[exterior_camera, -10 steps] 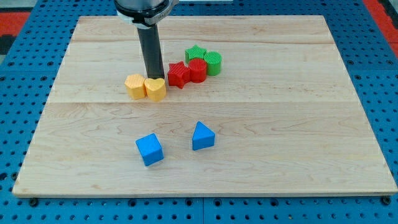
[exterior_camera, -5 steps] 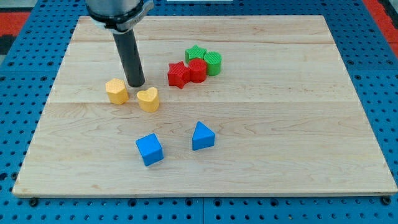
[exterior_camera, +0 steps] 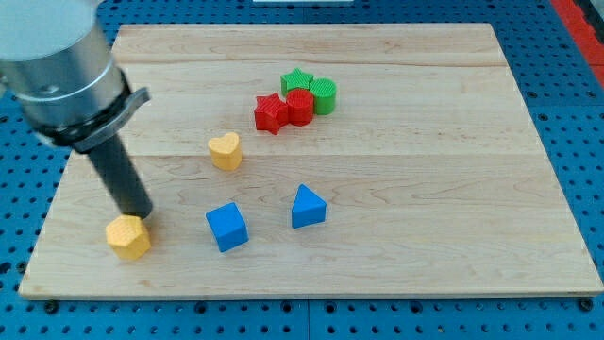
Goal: Move yellow blocks towards bottom left corner of the board
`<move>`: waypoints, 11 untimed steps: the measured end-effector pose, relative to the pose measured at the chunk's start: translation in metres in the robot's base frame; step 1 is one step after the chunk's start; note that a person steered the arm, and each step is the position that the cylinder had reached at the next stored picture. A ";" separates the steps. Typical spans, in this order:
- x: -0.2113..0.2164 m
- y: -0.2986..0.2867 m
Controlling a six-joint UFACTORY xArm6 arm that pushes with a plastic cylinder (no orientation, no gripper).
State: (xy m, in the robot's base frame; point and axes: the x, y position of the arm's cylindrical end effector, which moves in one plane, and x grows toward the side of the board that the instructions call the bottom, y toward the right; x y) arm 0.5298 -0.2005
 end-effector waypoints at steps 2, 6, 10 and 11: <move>-0.056 0.004; -0.066 0.096; -0.025 0.032; -0.017 0.031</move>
State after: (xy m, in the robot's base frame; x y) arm 0.5127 -0.1693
